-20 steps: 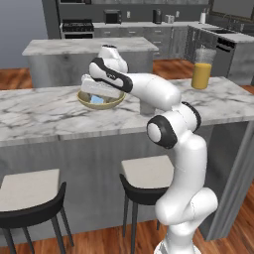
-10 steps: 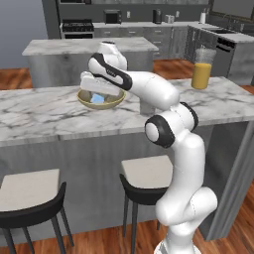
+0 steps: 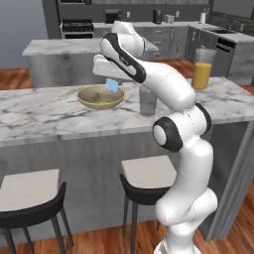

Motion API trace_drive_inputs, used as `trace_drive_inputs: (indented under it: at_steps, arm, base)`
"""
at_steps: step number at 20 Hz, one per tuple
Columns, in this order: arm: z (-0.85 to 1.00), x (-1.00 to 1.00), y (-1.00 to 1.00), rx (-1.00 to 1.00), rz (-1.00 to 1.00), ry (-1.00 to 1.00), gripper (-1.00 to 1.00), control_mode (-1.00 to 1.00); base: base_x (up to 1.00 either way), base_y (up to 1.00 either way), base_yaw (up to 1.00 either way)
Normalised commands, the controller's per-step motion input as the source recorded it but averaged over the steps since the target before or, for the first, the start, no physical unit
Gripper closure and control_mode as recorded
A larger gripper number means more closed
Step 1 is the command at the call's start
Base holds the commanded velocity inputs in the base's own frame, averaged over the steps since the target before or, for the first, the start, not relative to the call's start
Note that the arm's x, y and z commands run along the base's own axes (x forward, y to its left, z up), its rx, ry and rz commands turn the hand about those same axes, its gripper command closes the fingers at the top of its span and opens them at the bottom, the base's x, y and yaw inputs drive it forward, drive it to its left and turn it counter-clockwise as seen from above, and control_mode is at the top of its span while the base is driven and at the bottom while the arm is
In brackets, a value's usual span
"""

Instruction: There are two ice cubes in the ice bowl. Place both ice cubes in the glass cup.

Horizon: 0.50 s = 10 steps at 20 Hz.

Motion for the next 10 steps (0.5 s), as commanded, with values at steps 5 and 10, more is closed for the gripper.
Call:
trace_drive_inputs:
  at_steps: [5,10]
  arm:
    - [0.32,-0.94,-1.0,-0.11,0.0,-0.19,1.0,-1.0]
    - [0.42,-0.89,-0.95,-0.12,0.04,-0.31,1.0,-1.0]
  base:
    - [0.0,0.0,0.0]
    - [0.0,0.0,0.0]
